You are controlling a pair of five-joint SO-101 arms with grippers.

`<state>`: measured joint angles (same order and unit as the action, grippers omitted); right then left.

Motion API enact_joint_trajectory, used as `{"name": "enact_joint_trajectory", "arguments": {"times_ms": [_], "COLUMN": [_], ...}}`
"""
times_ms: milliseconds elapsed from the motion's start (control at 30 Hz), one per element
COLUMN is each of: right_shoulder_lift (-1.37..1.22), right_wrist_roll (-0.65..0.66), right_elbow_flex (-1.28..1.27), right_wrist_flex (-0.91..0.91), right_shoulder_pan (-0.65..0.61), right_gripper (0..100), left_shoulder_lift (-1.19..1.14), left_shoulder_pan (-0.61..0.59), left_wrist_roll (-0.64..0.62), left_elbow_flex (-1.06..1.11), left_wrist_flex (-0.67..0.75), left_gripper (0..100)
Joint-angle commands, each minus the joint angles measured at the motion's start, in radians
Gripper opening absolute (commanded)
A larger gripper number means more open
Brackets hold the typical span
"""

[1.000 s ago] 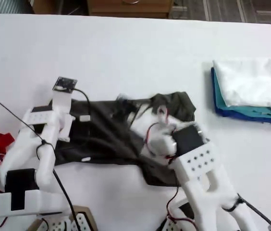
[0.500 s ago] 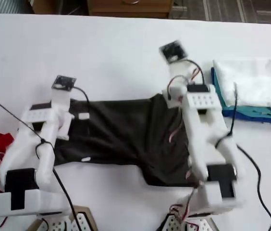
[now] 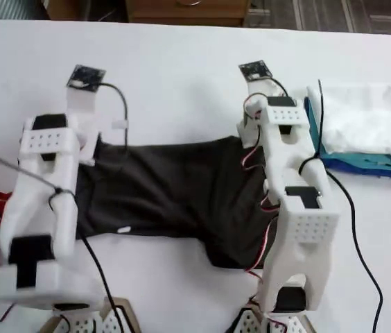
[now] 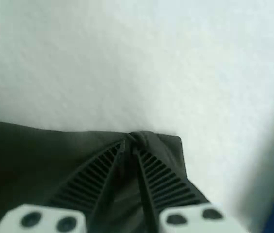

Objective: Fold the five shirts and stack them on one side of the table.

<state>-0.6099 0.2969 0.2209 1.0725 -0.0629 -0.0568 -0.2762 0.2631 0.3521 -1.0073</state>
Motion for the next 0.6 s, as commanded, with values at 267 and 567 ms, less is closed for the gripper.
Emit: {"name": "enact_joint_trajectory", "arguments": {"times_ms": [267,567], "right_shoulder_lift": [-0.004,-0.038], "right_wrist_roll": [-0.002,-0.002], "right_elbow_flex": [0.051,0.066], "right_wrist_flex": [0.019,0.012], "right_shoulder_pan": [0.071,0.084], "right_gripper": [1.9,1.9], "left_shoulder_lift": [-0.354,-0.497], "left_shoulder_pan": [-0.061,-0.084], "left_wrist_roll": [0.0,-0.054], "left_elbow_flex": [-0.335,-0.541], "left_wrist_flex": [0.064,-0.041], "left_gripper": [3,3]}}
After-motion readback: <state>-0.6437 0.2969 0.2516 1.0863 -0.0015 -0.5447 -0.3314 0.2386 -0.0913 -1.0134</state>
